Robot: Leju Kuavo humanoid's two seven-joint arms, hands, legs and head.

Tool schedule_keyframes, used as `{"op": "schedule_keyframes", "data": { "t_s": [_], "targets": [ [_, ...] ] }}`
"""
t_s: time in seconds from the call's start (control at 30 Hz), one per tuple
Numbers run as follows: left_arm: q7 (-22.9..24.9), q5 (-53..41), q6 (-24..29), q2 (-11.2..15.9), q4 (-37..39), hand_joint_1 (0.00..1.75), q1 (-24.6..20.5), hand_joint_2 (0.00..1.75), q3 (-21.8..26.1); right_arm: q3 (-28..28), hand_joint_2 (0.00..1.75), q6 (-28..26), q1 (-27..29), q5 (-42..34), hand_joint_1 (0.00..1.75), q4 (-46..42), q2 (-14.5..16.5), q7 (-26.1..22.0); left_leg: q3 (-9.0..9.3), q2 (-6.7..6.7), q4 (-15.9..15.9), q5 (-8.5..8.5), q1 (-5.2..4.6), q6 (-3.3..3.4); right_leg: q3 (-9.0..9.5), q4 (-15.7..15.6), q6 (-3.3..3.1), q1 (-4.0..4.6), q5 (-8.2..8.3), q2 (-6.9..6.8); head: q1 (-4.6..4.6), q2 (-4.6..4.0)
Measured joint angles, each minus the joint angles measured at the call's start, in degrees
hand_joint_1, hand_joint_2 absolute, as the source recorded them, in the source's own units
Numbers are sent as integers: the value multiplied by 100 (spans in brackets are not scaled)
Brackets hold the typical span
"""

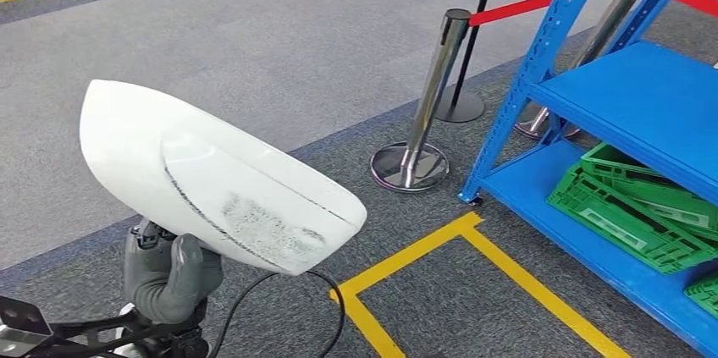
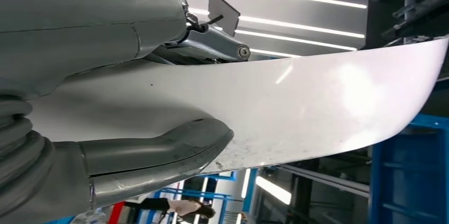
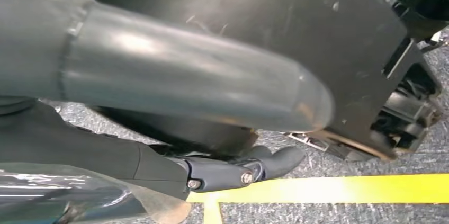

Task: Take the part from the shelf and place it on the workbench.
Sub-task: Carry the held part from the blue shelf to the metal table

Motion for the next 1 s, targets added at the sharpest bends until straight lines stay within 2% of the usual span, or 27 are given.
{"op": "schedule_keyframes", "data": {
  "t_s": [0.07, 0.13, 0.2, 0.23, 0.27, 0.3, 0.33, 0.37, 0.4, 0.43, 0.47, 0.5, 0.57, 0.63, 0.7, 0.73, 0.77, 0.8, 0.83, 0.87, 0.93, 0.97, 1.0],
  "targets": [
    [1, 1, 0, 5, -4, 175, 10, 175, -11, -8, 0, 5, -16, -8, 0, -2, -2, -9, 29, -21, -91, 29, 4, 27, 17, -22, 60, -7, -7, 1, 1, 0],
    [-2, 4, -1, 4, -12, 175, 13, 175, -24, -18, 0, 19, -18, -8, 0, -5, -6, -12, 96, -51, -214, 80, 40, 62, -73, 163, 104, -8, -142, 177, 13, 0],
    [-2, 8, -2, 5, -15, 175, 13, 175, -35, -23, 0, 34, -10, 0, 0, -5, -10, -11, 125, -102, -261, 101, 59, 85, -406, 803, 127, -11, -458, 382, 28, 0],
    [-1, 8, -3, 5, -15, 175, 14, 175, -36, -24, 0, 38, -4, 4, 0, -5, -13, -10, 123, -144, -259, 100, 58, 88, -607, 1178, 140, -12, -597, 420, 32, 0],
    [1, 9, -3, 6, -15, 175, 15, 175, -36, -25, 0, 39, 3, 7, 0, -5, -17, -8, 124, -197, -256, 98, 58, 90, -759, 1439, 154, -14, -651, 431, 34, 0],
    [1, 9, -3, 7, -14, 175, 15, 175, -36, -26, 0, 39, 8, 8, 0, -5, -21, -7, 126, -261, -250, 95, 61, 86, -815, 1494, 167, -18, -588, 436, 34, 0],
    [2, 10, -2, 7, -14, 175, 14, 175, -36, -27, 0, 39, 10, 10, 0, -5, -25, -6, 127, -335, -238, 88, 69, 76, -762, 1328, 180, -27, -420, 450, 37, 0],
    [2, 11, -1, 7, -13, 175, 14, 175, -37, -27, 0, 39, 12, 12, 0, -5, -27, -5, 127, -414, -212, 73, 81, 55, -608, 959, 198, -50, -181, 517, 39, 0],
    [2, 13, 1, 7, -13, 175, 13, 175, -38, -28, 0, 41, 16, 16, 0, -4, -28, -3, 118, -490, -175, 52, 86, 25, -438, 578, 216, -77, -15, 654, 44, 0],
    [2, 14, 4, 7, -13, 175, 11, 175, -40, -28, 0, 44, 21, 20, 0, -3, -29, -3, 95, -567, -125, 28, 89, -7, -282, 269, 214, -102, 93, 780, 47, 0],
    [3, 16, 8, 7, -14, 175, 9, 175, -43, -28, 0, 46, 23, 23, 0, -2, -29, -2, 70, -631, -86, 13, 91, -41, -180, 82, 203, -115, 130, 877, 50, 0],
    [3, 17, 14, 9, -14, 175, 7, 175, -44, -28, 0, 49, 22, 27, 0, -1, -28, -1, 46, -688, -63, 11, 93, -70, -143, 44, 174, -109, 99, 910, 51, 0],
    [4, 20, 22, 14, -15, 175, 6, 175, -45, -29, 0, 49, 14, 38, 0, -1, -25, 2, 21, -769, -47, 17, 113, -116, -107, 34, 100, -92, 109, 788, 51, 0],
    [4, 23, 25, 18, -15, 175, 2, 175, -46, -31, 0, 45, 14, 54, 0, -1, -17, 5, -71, -594, 161, -102, 110, -163, -69, 17, 21, -94, 103, 646, 25, 0],
    [4, 27, 27, 21, -14, 175, -3, 175, -48, -35, 0, 42, 21, 65, 0, -1, -14, 10, -368, -310, 794, -414, 110, -208, -38, 10, -43, -82, 80, 489, -9, 0],
    [4, 32, 27, 22, -13, 175, -3, 175, -49, -39, 0, 42, 25, 67, 0, -1, -14, 14, -564, -243, 1187, -574, 121, -223, -29, 11, -60, -70, 66, 404, -12, 0],
    [4, 38, 26, 23, -13, 175, -3, 175, -49, -44, 0, 42, 27, 69, 0, -1, -15, 19, -717, -215, 1485, -665, 129, -229, -19, 11, -68, -59, 51, 322, -12, 0],
    [4, 46, 24, 24, -13, 175, -2, 175, -49, -50, 0, 42, 26, 72, 0, -1, -15, 24, -790, -202, 1611, -654, 133, -224, -6, 11, -70, -50, 36, 243, -12, 0],
    [4, 52, 18, 24, -13, 175, -2, 175, -49, -56, 0, 42, 24, 74, 0, -1, -15, 28, -749, -187, 1504, -527, 132, -207, 13, 11, -69, -41, 19, 167, -12, 0],
    [4, 58, 9, 24, -14, 175, -1, 175, -49, -60, 0, 42, 20, 76, 0, -1, -13, 30, -605, -143, 1194, -322, 121, -176, 40, 11, -67, -34, -1, 98, -12, 0],
    [4, 70, -13, 24, -16, 175, -2, 175, -50, -65, 0, 42, 19, 80, 0, -1, -3, 30, -234, 121, 419, 13, 49, -88, 89, 5, -38, -16, -47, -20, -12, 0],
    [4, 81, -25, 24, -17, 175, -1, 175, -51, -67, 0, 41, 18, 83, 0, -1, 2, 32, -118, 241, 169, 74, 7, -54, 106, -1, -12, -6, -66, -76, -11, 0],
    [4, 93, -33, 24, -17, 175, 0, 175, -52, -70, 0, 40, 15, 84, 0, -1, 7, 33, -70, 310, 47, 71, -28, -33, 118, -9, 17, 2, -82, -135, -12, 0]
  ]
}}
